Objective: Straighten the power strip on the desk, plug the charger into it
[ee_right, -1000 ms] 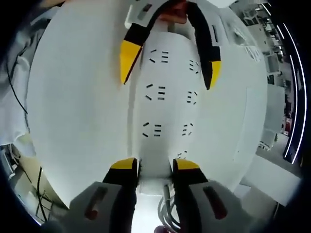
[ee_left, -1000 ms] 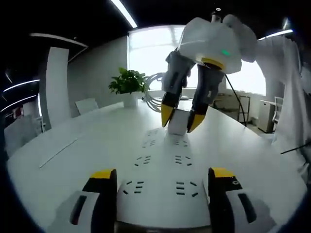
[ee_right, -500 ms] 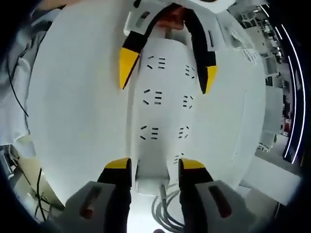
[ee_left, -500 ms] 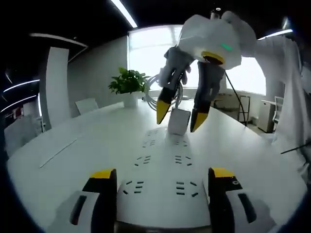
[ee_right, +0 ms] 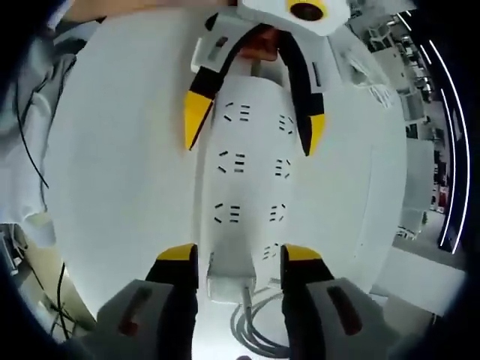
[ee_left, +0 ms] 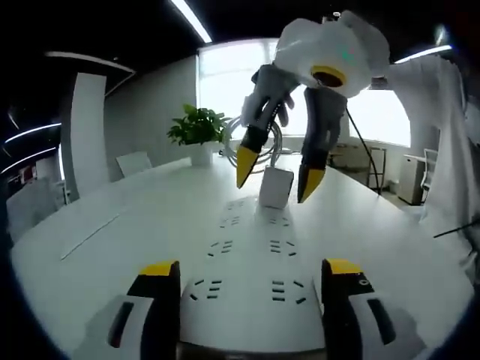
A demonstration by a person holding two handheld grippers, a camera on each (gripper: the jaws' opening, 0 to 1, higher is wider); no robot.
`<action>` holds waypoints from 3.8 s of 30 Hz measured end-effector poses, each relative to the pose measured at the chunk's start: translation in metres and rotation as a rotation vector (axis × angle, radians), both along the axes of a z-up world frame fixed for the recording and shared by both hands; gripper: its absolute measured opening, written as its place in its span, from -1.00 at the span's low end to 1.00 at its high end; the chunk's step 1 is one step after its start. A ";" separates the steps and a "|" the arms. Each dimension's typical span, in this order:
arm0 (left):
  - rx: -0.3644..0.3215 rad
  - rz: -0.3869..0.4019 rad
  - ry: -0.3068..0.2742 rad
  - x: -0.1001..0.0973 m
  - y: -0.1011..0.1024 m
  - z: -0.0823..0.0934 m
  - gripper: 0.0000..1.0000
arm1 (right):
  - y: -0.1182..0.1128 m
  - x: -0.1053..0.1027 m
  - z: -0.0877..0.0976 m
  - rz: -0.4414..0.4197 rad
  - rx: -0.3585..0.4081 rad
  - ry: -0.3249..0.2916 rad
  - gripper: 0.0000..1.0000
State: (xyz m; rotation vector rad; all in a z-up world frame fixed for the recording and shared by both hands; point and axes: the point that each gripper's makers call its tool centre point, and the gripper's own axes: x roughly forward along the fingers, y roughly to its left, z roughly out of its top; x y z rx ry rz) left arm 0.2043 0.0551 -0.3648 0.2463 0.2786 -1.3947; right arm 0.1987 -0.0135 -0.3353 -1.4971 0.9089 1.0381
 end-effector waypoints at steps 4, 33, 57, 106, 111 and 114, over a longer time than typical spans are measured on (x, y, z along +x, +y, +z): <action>0.000 0.000 0.000 0.000 0.000 0.000 0.56 | 0.003 0.000 0.001 -0.008 0.030 0.001 -0.13; 0.002 0.000 -0.002 0.001 0.000 -0.001 0.56 | 0.044 -0.009 0.039 -0.173 0.445 0.087 -0.10; -0.001 0.004 -0.005 0.000 0.002 0.001 0.57 | 0.039 -0.032 0.088 -0.276 0.704 0.096 -0.10; 0.003 0.010 -0.002 0.013 -0.002 0.001 0.63 | -0.035 -0.050 0.043 -0.589 1.107 -0.005 -0.10; -0.018 -0.004 0.016 0.008 -0.004 0.008 0.73 | -0.045 -0.048 0.034 -0.616 1.096 -0.045 -0.09; 0.010 -0.008 0.011 0.003 -0.004 0.007 0.84 | -0.052 -0.049 0.031 -0.629 1.087 -0.063 -0.08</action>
